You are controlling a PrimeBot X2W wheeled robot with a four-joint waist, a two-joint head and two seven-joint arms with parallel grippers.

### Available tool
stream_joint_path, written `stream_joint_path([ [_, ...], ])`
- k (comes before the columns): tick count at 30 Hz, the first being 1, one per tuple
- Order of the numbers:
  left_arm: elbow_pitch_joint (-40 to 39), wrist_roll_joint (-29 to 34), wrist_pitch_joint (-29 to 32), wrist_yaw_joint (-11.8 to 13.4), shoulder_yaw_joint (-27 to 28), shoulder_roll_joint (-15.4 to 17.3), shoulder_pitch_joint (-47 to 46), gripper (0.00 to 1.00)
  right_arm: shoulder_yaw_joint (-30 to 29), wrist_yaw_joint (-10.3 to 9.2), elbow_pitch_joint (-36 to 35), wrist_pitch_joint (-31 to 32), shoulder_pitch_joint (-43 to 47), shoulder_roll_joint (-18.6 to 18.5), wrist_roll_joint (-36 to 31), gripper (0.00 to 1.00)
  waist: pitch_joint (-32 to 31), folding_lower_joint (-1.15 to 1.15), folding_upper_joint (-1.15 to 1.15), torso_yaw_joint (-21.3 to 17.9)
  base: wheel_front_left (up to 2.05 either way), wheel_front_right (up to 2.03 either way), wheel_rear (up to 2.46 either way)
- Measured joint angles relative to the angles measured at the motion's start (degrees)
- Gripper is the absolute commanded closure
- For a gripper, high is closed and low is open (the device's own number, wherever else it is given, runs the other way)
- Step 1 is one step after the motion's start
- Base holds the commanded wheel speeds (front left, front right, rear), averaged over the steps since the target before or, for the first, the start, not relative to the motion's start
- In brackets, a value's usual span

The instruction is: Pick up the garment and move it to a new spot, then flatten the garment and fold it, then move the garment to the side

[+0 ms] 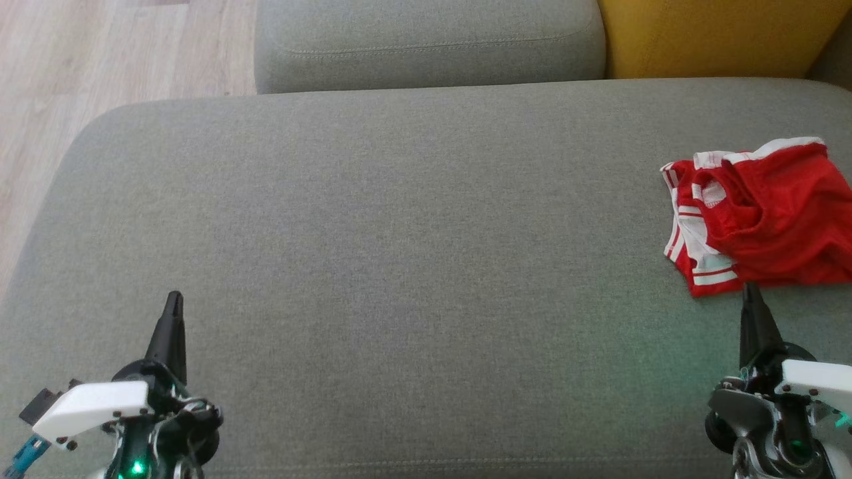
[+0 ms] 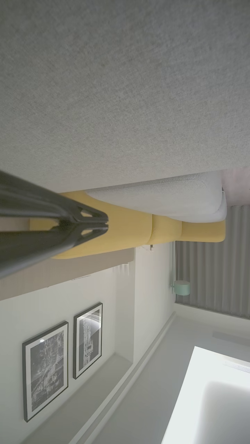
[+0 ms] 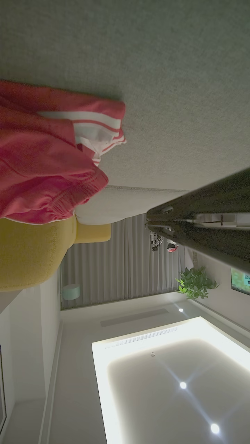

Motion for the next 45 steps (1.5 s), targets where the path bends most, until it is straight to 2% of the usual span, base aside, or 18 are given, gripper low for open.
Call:
stream_joint_path([
  [45,0.0,0.1,0.4,0.0,0.4,-0.3,-0.1,1.00,-0.1,0.00,0.0,0.1,0.0,0.0,0.0,1.00,0.0,0.00,0.00,0.0,0.00,0.00,0.00],
])
